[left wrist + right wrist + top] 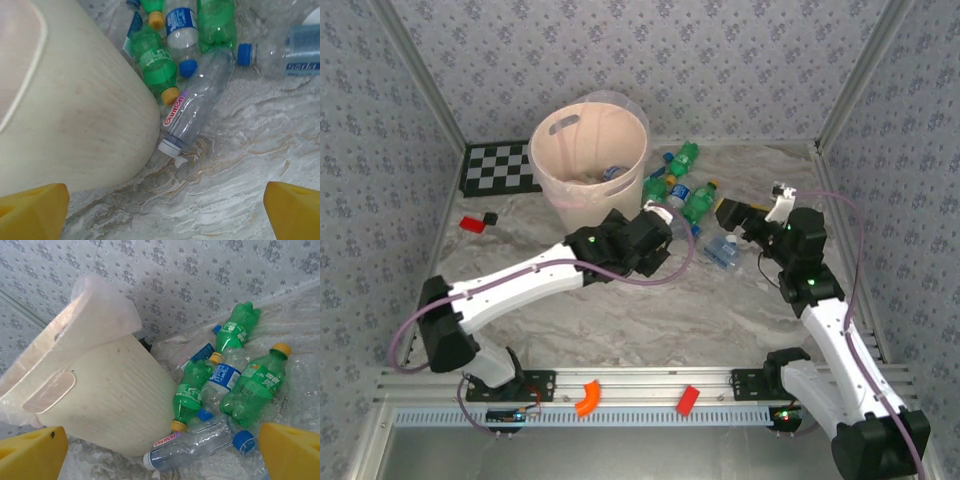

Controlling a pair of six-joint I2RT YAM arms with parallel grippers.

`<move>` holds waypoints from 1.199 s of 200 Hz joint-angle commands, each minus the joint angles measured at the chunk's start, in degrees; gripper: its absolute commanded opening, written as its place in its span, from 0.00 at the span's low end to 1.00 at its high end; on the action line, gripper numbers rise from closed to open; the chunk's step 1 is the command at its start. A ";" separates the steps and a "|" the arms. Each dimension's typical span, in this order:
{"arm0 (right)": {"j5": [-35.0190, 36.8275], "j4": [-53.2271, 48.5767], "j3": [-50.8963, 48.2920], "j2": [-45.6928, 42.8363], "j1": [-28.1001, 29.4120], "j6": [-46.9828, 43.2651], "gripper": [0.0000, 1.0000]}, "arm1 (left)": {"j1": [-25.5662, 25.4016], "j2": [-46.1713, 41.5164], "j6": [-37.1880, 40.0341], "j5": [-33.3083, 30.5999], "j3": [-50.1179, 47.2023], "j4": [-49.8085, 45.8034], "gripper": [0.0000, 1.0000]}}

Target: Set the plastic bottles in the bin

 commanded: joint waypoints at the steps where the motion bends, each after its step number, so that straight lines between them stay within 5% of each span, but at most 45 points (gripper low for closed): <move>1: -0.30 0.28 -0.33 -2.16 -1.45 0.76 1.00 | -0.43 4.47 3.30 0.13 3.39 -2.21 0.96; 159: -0.10 0.43 -3.05 -2.56 -5.97 5.15 0.99 | 9.27 24.00 15.58 11.32 9.78 7.88 0.89; 240: -1.21 1.64 -3.67 -1.76 -7.85 6.60 0.99 | 10.46 32.53 20.49 10.34 16.30 6.68 0.87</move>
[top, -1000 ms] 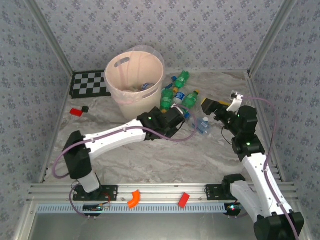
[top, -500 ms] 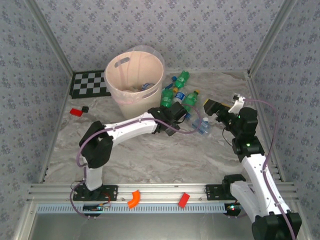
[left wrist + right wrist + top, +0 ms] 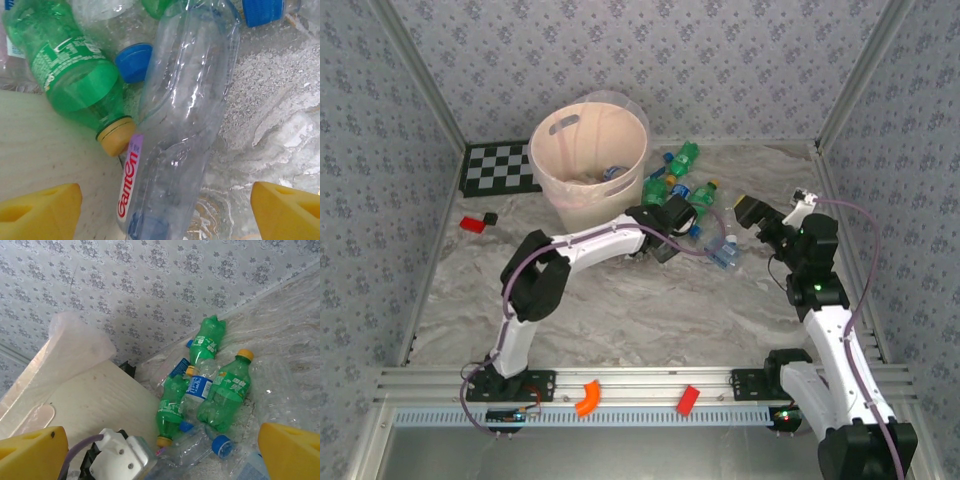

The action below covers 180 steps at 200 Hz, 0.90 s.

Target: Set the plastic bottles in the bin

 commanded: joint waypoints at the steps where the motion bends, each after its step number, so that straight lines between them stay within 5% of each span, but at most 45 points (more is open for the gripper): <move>1: -1.03 1.11 -0.67 0.01 -0.46 1.01 1.00 | 0.59 2.52 2.47 0.13 3.01 -0.55 0.87; 180: -1.50 2.27 -0.94 1.60 -0.60 1.75 0.99 | 1.99 9.49 2.70 3.47 6.51 -6.98 0.74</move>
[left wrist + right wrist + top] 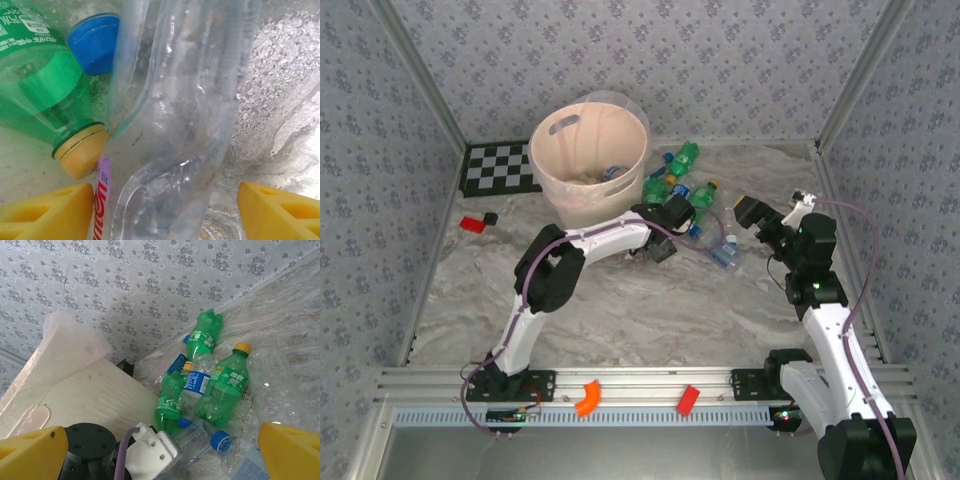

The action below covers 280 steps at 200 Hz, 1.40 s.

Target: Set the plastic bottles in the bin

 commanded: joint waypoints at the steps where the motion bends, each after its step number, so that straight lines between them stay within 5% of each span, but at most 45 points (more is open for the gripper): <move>1: -1.07 1.48 -0.28 0.31 -0.44 0.48 0.99 | 0.07 3.10 0.54 0.98 2.76 -4.07 0.73; 88: -1.92 2.53 -0.50 0.20 -0.35 1.27 1.00 | -3.13 -1.85 -4.70 2.27 -4.39 -4.88 0.53; 165: -2.57 3.68 -0.88 0.44 0.60 1.72 0.99 | -6.23 -11.66 -13.54 3.48 -18.47 -2.19 0.53; 280: -3.29 4.43 2.70 2.35 2.81 1.50 0.99 | -6.50 -26.79 -20.28 2.71 -21.42 -2.05 0.46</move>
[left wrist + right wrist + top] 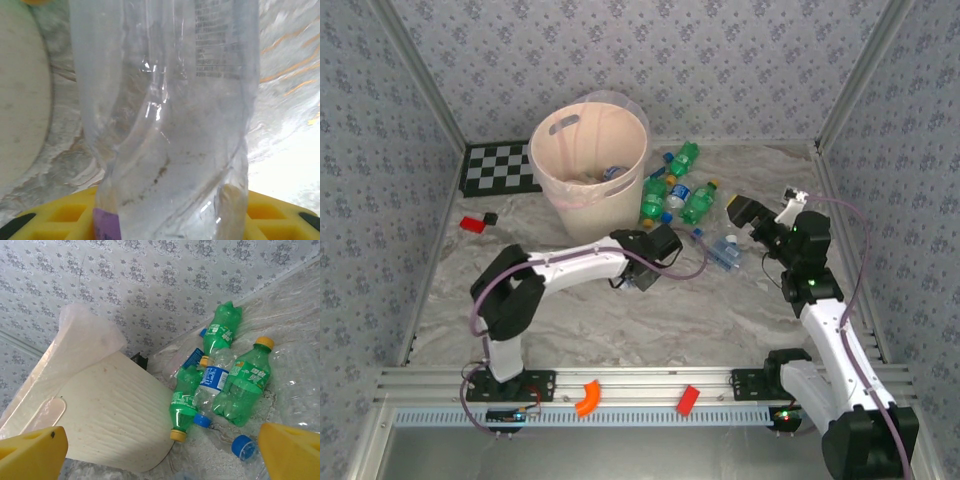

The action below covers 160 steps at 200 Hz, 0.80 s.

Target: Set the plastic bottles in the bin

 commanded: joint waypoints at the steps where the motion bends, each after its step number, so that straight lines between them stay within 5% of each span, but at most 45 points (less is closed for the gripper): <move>1: -1.20 0.92 3.05 0.25 0.54 0.03 1.00 | -0.38 -6.11 -2.49 0.07 0.50 -0.45 0.46; 107: 0.30 -2.23 26.70 12.82 8.45 -1.39 1.00 | -0.60 -24.38 -7.69 -2.87 3.33 -3.71 0.46; 160: -2.31 -2.14 29.67 15.19 11.11 -3.61 0.99 | -0.16 -28.04 -9.40 -4.45 6.00 -6.01 0.46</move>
